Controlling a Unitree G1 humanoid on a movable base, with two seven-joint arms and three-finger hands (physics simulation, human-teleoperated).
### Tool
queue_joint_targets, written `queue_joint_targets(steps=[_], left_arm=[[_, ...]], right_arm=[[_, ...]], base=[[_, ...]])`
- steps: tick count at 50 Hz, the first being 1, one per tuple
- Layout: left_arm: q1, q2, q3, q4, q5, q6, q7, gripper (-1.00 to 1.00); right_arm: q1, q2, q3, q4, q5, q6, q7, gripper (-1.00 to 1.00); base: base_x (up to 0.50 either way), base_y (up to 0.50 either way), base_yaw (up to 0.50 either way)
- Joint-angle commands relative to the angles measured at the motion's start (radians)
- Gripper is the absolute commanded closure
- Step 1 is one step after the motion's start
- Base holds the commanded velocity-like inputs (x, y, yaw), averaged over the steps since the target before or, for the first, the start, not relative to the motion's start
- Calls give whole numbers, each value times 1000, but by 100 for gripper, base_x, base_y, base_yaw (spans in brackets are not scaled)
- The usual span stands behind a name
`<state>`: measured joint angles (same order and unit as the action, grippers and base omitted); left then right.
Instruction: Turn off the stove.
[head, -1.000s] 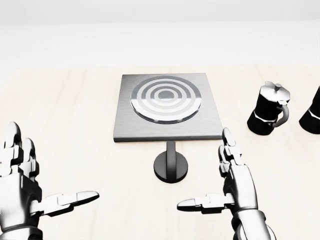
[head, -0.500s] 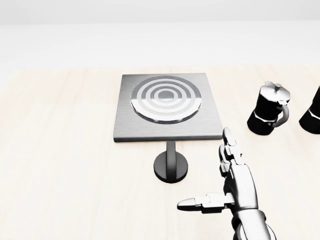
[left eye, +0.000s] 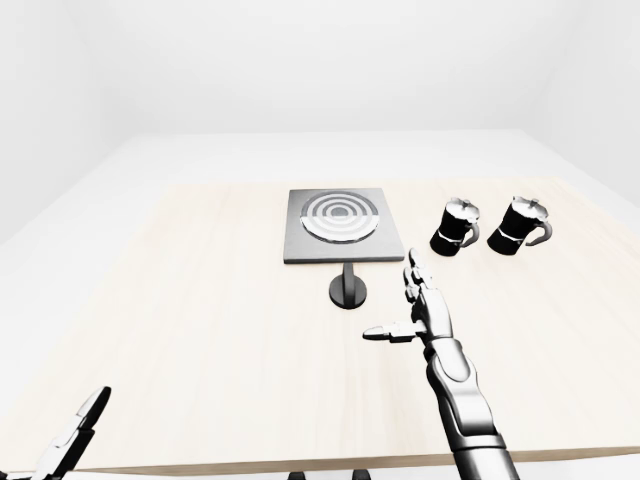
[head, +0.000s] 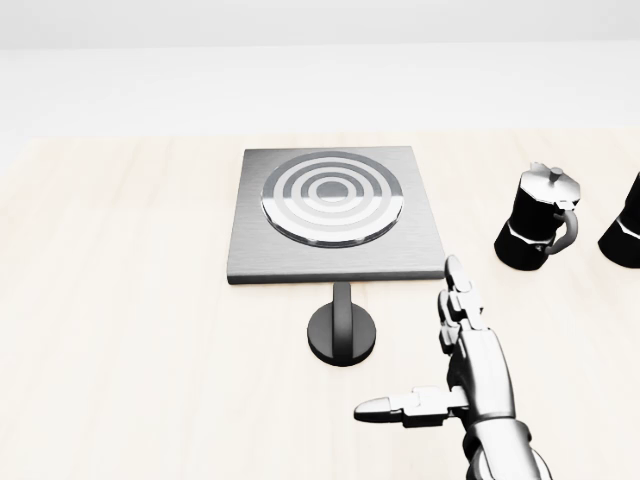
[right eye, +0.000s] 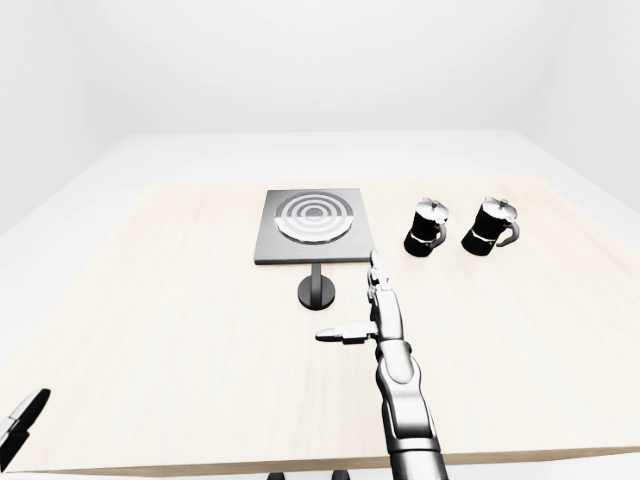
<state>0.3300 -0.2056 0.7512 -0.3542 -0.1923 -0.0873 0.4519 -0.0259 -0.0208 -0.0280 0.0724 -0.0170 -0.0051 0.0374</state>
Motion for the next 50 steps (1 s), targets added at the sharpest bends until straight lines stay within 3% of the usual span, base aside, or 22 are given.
queue_joint_targets(steps=[1, 9, 14, 16, 20, 39, 43, 44, 45, 50], left_arm=[[-1, 9, 3, 22, -13, 0, 25, -100], [1, 12, -1, 23, -14, 0, 28, -100], [55, -53, 10, 12, -89, 0, -105, -100], [45, -49, 11, 21, -76, 0, -98, -100], [19, -18, 22, 11, -59, 0, -25, -100], [20, -15, 19, 24, -38, 0, -4, -100], [22, -16, 18, 24, -41, 0, -6, -100], [23, -17, 19, 20, -42, 0, -7, -100], [23, -18, 20, 19, -42, 0, -9, -100], [22, -21, 23, 20, -43, 0, -15, -100]], right_arm=[[-1, 0, 1, 2, -4, 1, 0, -100], [-1, 0, 1, 2, -4, 1, 0, -100], [4, 0, 12, 3, -19, -6, 9, -100], [0, 0, 9, 18, -15, -12, 14, -100], [3, 3, 16, 9, -12, 5, 25, -100], [17, 8, 30, -18, -36, 18, 20, -100], [36, 15, 47, -71, -44, 48, 22, -100], [42, 21, 55, -115, -38, 80, 27, -100], [41, 23, 57, -125, -32, 90, 29, -100], [29, 31, 79, -175, -40, 92, 23, -100]], base=[[0, 0, 0], [0, 0, 0], [0, 0, 0], [0, 0, 0], [0, 0, 0], [0, 0, 0], [0, 0, 0], [0, 0, 0], [0, 0, 0], [0, 0, 0]])
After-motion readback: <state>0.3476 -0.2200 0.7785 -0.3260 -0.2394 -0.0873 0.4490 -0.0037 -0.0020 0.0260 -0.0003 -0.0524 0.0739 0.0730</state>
